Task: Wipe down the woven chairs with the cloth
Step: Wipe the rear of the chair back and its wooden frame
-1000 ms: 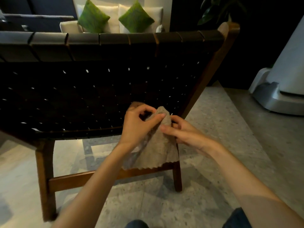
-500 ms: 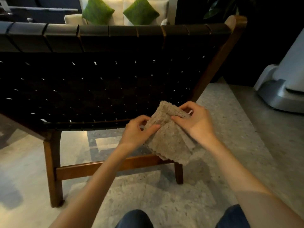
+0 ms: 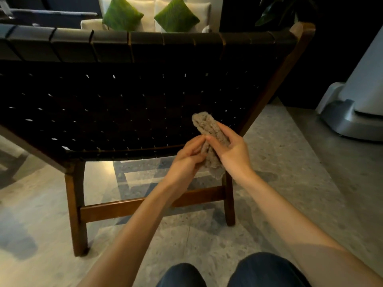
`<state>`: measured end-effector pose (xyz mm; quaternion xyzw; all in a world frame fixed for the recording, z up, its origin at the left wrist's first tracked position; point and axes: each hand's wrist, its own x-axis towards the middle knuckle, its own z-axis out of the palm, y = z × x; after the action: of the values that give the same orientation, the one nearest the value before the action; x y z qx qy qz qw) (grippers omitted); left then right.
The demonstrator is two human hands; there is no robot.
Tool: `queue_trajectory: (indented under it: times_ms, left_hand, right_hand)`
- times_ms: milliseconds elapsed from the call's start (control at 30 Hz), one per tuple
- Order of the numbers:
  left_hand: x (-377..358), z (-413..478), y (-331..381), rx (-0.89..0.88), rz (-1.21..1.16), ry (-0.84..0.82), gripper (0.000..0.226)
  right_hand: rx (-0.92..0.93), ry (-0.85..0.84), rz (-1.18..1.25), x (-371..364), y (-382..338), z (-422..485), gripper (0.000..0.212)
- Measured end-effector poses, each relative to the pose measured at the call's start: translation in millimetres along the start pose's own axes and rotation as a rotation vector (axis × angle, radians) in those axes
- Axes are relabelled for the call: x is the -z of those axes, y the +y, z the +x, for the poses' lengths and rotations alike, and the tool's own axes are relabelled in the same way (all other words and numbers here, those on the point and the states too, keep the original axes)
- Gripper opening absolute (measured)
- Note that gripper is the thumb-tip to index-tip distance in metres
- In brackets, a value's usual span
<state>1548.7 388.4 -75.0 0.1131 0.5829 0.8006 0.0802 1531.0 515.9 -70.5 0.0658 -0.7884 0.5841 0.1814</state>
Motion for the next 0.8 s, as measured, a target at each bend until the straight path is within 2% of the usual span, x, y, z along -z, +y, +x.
queue_trajectory:
  times_ms: [67, 133, 233, 267, 333, 433, 533, 600, 700, 800]
  left_hand:
    - [4, 1, 4, 0.046, -0.102, -0.06, 0.052]
    - [6, 4, 9, 0.052, -0.127, -0.077, 0.049]
    - [7, 16, 21, 0.004, -0.082, -0.05, 0.045]
    - [8, 22, 26, -0.045, 0.03, -0.015, 0.044]
    - [11, 35, 33, -0.212, 0.408, 0.07, 0.045]
    - [15, 51, 40, -0.454, 0.845, 0.162, 0.053]
    - [20, 61, 36, -0.632, 1.353, 0.196, 0.065]
    - [24, 66, 31, -0.657, 1.607, 0.256, 0.074]
    - [27, 73, 24, -0.633, 1.738, 0.287, 0.082]
    - [30, 80, 20, -0.664, 1.803, 0.303, 0.088]
  right_hand:
    - [0.039, 0.048, 0.009, 3, -4, 0, 0.039]
    - [0.146, 0.115, -0.098, 8, -11, -1, 0.038]
    - [0.509, 0.26, -0.417, 22, -23, 8, 0.039]
    - [0.678, 0.31, -0.531, 28, -26, 14, 0.036]
    - [0.988, 0.424, -0.696, 40, -31, 36, 0.026]
    - [1.211, 0.495, -0.802, 50, -32, 74, 0.022]
    - [1.279, 0.568, -0.87, 49, -23, 107, 0.018]
    - [1.278, 0.618, -0.955, 49, -13, 123, 0.025]
    - [1.223, 0.648, -1.054, 50, 3, 135, 0.036]
    - [1.187, 0.669, -1.03, 46, 5, 141, 0.03]
